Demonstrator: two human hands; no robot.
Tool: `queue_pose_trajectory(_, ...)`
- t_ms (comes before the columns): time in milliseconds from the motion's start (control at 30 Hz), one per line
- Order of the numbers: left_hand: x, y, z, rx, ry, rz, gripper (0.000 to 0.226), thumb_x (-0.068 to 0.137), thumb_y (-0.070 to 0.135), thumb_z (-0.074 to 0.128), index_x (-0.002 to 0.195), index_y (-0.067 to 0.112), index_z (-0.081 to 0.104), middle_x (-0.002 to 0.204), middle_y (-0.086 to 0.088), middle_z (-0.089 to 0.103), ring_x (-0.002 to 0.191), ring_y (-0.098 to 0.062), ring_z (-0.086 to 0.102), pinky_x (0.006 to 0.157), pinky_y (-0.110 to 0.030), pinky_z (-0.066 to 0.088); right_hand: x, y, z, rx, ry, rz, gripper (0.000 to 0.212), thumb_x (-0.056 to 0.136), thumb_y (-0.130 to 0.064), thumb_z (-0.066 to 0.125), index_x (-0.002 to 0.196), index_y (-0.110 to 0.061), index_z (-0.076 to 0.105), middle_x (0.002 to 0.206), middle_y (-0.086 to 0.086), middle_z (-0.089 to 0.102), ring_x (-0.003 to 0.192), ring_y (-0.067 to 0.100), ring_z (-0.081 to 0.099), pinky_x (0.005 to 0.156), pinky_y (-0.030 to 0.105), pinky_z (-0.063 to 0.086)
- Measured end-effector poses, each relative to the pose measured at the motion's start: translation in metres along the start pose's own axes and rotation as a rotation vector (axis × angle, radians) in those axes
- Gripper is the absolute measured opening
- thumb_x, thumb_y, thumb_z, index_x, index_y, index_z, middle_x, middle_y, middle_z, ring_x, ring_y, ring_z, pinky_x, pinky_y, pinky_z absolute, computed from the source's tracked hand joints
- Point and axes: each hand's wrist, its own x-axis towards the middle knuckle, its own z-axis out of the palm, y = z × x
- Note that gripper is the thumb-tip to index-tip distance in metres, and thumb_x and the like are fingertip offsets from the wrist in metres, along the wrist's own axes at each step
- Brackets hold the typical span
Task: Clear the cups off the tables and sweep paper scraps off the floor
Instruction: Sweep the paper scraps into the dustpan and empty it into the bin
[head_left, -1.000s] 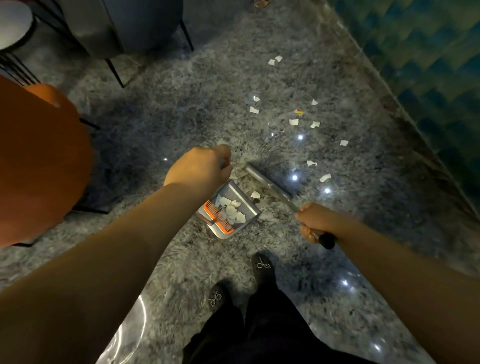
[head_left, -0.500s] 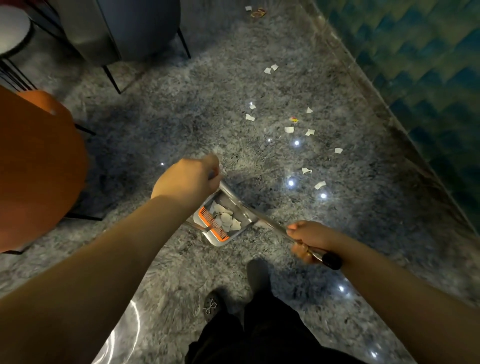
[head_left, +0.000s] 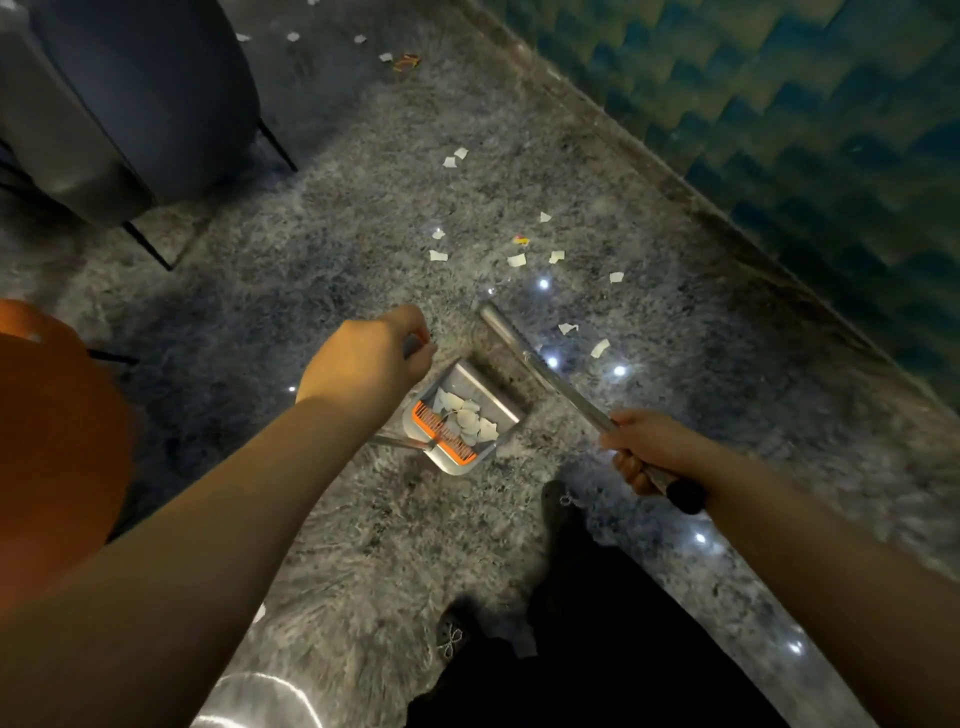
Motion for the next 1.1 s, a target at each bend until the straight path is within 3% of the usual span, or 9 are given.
queue_pose_trajectory(100, 0.028, 0.023, 0.008, 0.006, -0.012, 0.035, 0.014, 0.093, 0.029, 0.064, 0.096, 0.016, 0.062, 0.077, -0.009, 0.064, 0.073, -0.033, 0.062, 0.056, -0.031, 0.045, 0.007, -0.007, -0.028, 0.006, 0.027, -0.026, 0.016, 0.097, -0.003, 0.047, 0.111, -0.003, 0.054, 0.043, 0.002, 0.038, 0.033, 0.011, 0.034, 0.035, 0.017, 0.032)
queue_pose_trajectory(300, 0.103, 0.075, 0.032, 0.04, -0.065, 0.031, 0.012, 0.092, 0.031, 0.062, 0.096, 0.02, 0.06, 0.086, -0.011, 0.068, 0.08, -0.033, 0.064, 0.065, -0.043, 0.055, 0.031, -0.045, -0.109, -0.016, 0.043, -0.007, 0.005, 0.098, -0.003, 0.044, 0.097, -0.007, 0.048, 0.058, 0.008, 0.039, 0.031, 0.009, 0.037, 0.035, 0.017, 0.034)
queue_pose_trajectory(433, 0.153, 0.111, 0.049, 0.063, -0.118, 0.016, 0.012, 0.093, 0.033, 0.06, 0.095, 0.021, 0.058, 0.089, -0.01, 0.068, 0.083, -0.032, 0.064, 0.068, -0.043, 0.056, 0.053, -0.074, -0.167, -0.033, 0.077, 0.013, 0.018, 0.098, 0.0, 0.043, 0.081, -0.006, 0.048, 0.059, 0.009, 0.04, 0.029, 0.008, 0.038, 0.033, 0.016, 0.035)
queue_pose_trajectory(667, 0.226, 0.155, 0.069, 0.114, -0.168, 0.012, 0.01, 0.093, 0.032, 0.06, 0.091, 0.023, 0.057, 0.08, -0.008, 0.064, 0.075, -0.032, 0.061, 0.061, -0.037, 0.053, 0.11, -0.107, -0.242, -0.027, 0.082, 0.099, 0.022, 0.098, 0.0, 0.042, 0.079, -0.011, 0.048, 0.057, 0.008, 0.037, 0.033, 0.009, 0.035, 0.035, 0.015, 0.031)
queue_pose_trajectory(800, 0.248, 0.16, 0.068, 0.105, -0.148, -0.013, 0.012, 0.09, 0.033, 0.063, 0.09, 0.023, 0.058, 0.08, -0.008, 0.063, 0.078, -0.033, 0.061, 0.065, -0.042, 0.054, 0.133, -0.112, -0.26, -0.08, 0.079, 0.116, 0.024, 0.098, -0.001, 0.042, 0.078, -0.012, 0.049, 0.054, 0.008, 0.04, 0.031, 0.009, 0.037, 0.034, 0.016, 0.033)
queue_pose_trajectory(967, 0.254, 0.164, 0.069, 0.118, -0.136, 0.012, 0.012, 0.09, 0.032, 0.063, 0.089, 0.022, 0.057, 0.084, -0.01, 0.066, 0.079, -0.033, 0.062, 0.065, -0.042, 0.054, 0.139, -0.118, -0.258, -0.305, 0.082, 0.135, 0.017, 0.098, -0.006, 0.04, 0.089, -0.009, 0.055, 0.053, 0.011, 0.045, 0.031, 0.015, 0.04, 0.037, 0.02, 0.038)
queue_pose_trajectory(1100, 0.256, 0.166, 0.074, 0.121, -0.138, 0.028, 0.011, 0.091, 0.03, 0.062, 0.088, 0.022, 0.056, 0.079, -0.01, 0.064, 0.075, -0.034, 0.061, 0.063, -0.043, 0.054, 0.144, -0.126, -0.248, -0.523, 0.107, 0.147, 0.023, 0.1, -0.009, 0.038, 0.112, -0.004, 0.057, 0.057, 0.014, 0.048, 0.04, 0.019, 0.044, 0.042, 0.024, 0.04)
